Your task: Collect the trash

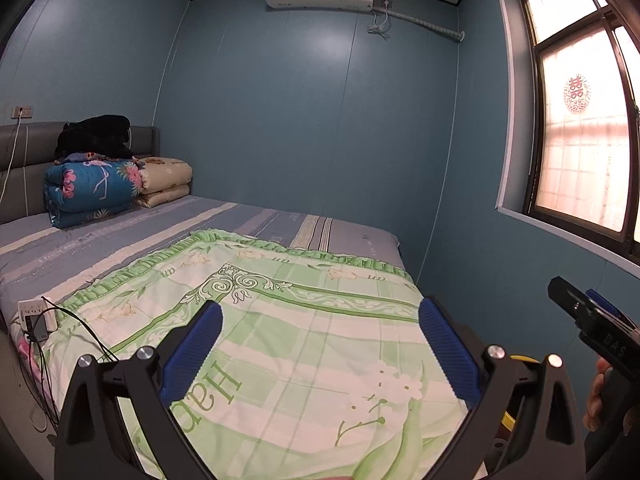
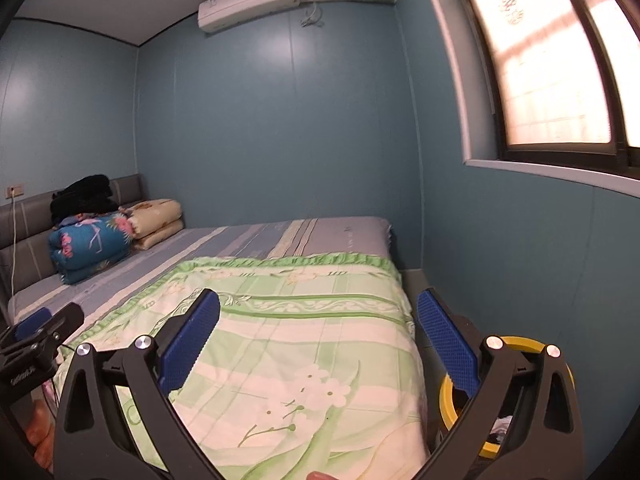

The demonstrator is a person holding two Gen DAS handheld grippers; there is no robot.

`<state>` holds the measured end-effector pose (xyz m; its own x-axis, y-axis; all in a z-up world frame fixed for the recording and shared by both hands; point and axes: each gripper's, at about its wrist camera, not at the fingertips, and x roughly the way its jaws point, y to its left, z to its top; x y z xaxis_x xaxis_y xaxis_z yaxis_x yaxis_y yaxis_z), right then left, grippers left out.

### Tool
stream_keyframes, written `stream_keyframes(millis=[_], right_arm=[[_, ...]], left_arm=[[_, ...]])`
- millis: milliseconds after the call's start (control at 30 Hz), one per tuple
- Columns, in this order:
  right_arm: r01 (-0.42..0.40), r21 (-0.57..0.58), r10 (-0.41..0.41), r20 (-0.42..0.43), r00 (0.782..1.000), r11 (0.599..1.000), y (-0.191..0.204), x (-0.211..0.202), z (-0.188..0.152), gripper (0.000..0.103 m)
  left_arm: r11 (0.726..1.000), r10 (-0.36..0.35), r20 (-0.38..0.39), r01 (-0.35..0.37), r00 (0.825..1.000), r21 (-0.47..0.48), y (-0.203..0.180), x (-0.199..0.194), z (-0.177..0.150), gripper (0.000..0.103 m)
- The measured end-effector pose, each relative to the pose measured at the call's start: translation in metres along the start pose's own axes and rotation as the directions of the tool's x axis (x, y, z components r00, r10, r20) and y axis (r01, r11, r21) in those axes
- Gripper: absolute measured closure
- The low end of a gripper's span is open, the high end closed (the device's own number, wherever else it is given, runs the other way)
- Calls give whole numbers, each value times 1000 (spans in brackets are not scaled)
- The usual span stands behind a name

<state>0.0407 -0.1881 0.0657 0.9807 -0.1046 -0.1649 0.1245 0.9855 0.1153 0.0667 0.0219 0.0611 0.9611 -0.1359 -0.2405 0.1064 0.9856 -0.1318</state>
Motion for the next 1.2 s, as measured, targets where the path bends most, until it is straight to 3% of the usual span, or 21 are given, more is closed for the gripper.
stream_keyframes(millis=[433, 1200], right_arm=[[45, 18, -46, 45, 998, 999, 5, -19, -15, 8], [67, 43, -68, 12, 998, 997, -1, -6, -34, 8]], left_arm=[[1000, -2, 64, 1, 998, 30, -9, -35, -13, 8], [999, -2, 53, 0, 999, 41, -14, -28, -29, 8]])
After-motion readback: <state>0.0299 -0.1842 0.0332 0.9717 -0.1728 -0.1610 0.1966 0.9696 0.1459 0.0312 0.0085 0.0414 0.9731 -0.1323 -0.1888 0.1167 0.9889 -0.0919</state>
